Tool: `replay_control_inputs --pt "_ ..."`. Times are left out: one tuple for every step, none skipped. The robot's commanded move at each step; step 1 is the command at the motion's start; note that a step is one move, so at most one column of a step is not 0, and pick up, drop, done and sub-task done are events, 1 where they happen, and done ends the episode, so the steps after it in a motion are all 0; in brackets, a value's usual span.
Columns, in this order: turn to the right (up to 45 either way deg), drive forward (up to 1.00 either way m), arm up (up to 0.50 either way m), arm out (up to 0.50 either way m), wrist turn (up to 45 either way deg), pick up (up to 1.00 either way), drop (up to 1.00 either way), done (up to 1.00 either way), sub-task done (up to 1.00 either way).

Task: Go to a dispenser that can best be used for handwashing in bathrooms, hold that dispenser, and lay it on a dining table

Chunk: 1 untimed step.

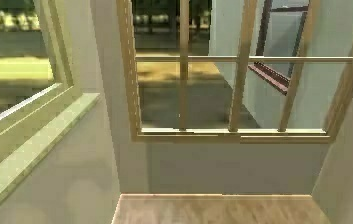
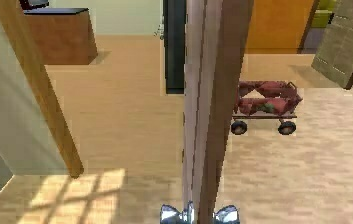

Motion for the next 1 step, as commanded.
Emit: replay_control_inputs --pt "45.0 0.00 0.00 0.00 0.0 0.00 0.00 0.00 0.00"
